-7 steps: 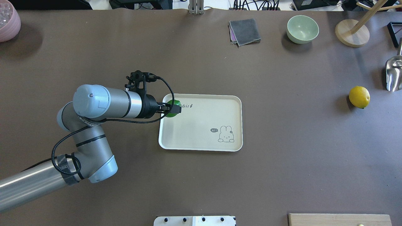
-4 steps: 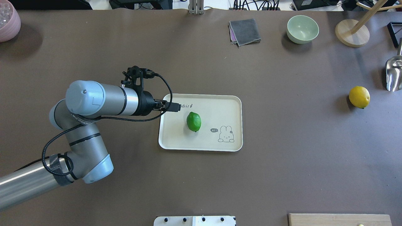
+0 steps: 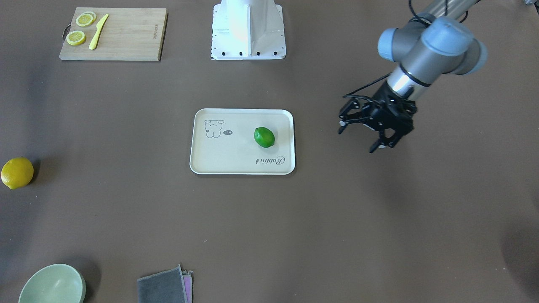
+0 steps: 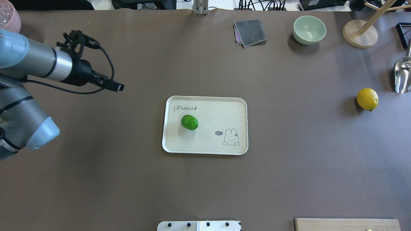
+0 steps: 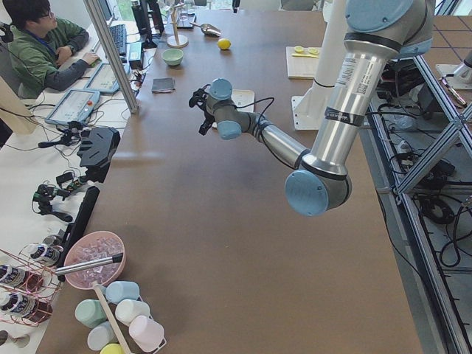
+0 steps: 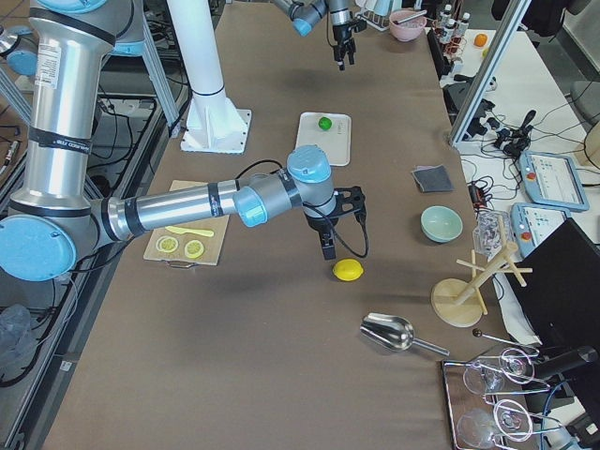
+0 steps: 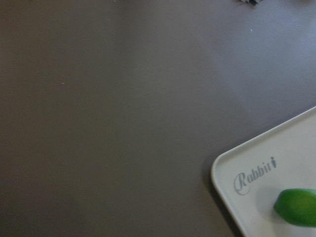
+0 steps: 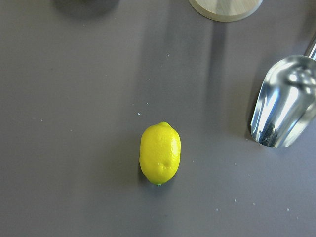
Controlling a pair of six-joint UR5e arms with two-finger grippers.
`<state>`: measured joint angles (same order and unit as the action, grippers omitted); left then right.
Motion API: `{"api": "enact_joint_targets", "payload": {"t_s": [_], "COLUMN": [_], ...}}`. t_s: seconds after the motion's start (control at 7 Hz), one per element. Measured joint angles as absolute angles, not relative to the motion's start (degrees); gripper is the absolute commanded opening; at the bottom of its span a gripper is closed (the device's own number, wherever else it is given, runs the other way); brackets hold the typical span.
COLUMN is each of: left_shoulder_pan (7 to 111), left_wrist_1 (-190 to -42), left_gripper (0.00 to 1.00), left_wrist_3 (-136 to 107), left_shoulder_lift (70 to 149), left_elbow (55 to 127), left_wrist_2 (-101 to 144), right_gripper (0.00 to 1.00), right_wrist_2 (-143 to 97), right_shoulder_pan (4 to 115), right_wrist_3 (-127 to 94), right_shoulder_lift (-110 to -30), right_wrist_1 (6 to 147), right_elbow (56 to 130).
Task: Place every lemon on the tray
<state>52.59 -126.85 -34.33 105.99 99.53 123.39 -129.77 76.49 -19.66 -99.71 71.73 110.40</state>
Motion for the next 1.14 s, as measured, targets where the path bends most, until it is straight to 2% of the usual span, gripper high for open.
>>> {"api": "enact_joint_targets", "payload": {"t_s": [0.29,0.57,1.14], "left_shoulder_pan": [59.29,60.28,60.3], "left_wrist_1": [-126.75,-126.81,-126.83], "left_gripper": [1.0,1.0,1.0], "left_wrist_3": [-24.8,-23.02,-23.17], "left_shoulder_lift": [101.56,100.48,100.39], "left_elbow": [99.1,99.03,99.07], "left_wrist_2": [128.39,128.96,129.03], "right_gripper": [1.0,1.0,1.0], "right_wrist_2": [-124.42,-121.26,-120.45], "right_shoulder_pan": [71.09,66.95,62.21], "right_wrist_3": [-19.76,-20.27,-24.56], "right_shoulder_lift": [-92.79,-87.74,-87.54], "right_wrist_1": [69.13,64.97,60.57], "right_elbow": [101.34,92.25,87.81]}}
